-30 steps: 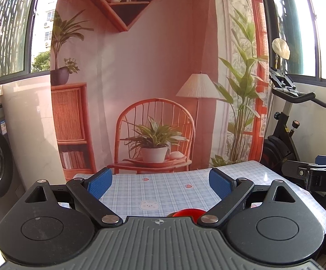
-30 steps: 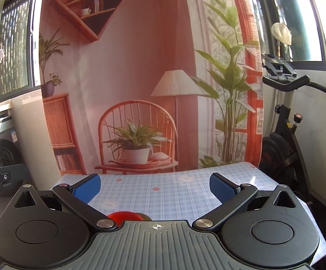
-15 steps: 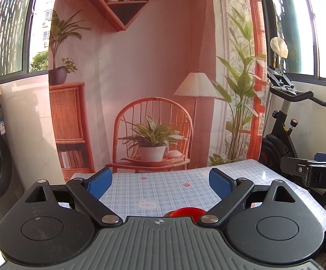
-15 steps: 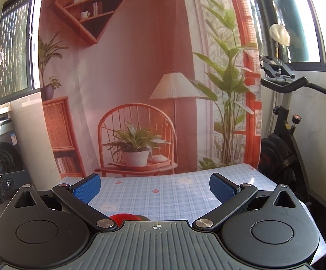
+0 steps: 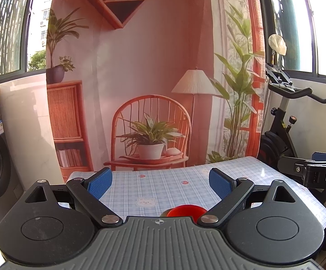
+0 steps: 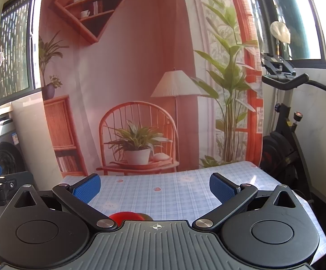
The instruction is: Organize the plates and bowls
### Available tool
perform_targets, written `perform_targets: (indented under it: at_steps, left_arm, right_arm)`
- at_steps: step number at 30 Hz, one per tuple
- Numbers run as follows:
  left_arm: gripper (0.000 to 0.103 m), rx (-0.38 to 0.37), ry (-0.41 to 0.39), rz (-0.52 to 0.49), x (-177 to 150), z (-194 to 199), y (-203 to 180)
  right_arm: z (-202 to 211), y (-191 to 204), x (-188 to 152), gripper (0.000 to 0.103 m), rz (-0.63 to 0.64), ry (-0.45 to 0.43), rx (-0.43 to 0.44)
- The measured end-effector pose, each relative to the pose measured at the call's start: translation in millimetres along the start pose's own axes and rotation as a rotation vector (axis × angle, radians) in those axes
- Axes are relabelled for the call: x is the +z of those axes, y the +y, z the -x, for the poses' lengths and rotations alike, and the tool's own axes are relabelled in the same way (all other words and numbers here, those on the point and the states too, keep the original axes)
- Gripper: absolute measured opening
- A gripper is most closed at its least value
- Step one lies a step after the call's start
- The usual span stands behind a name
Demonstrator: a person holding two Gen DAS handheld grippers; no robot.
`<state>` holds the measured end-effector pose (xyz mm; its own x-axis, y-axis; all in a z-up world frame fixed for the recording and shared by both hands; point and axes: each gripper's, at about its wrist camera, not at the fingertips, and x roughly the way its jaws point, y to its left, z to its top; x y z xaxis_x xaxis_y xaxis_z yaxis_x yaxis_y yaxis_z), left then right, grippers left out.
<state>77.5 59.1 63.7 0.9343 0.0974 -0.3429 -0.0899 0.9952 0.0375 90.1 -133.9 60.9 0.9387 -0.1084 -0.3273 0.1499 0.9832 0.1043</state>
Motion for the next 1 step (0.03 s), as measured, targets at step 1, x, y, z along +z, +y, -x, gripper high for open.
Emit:
perform_targets:
  at_steps: [1]
  left_arm:
    - [0.094,0.0,0.001,0.0,0.3,-0.5,0.6]
  right_arm:
    - [0.1,0.0,0.1,0.103,0.0,0.0,-0.001]
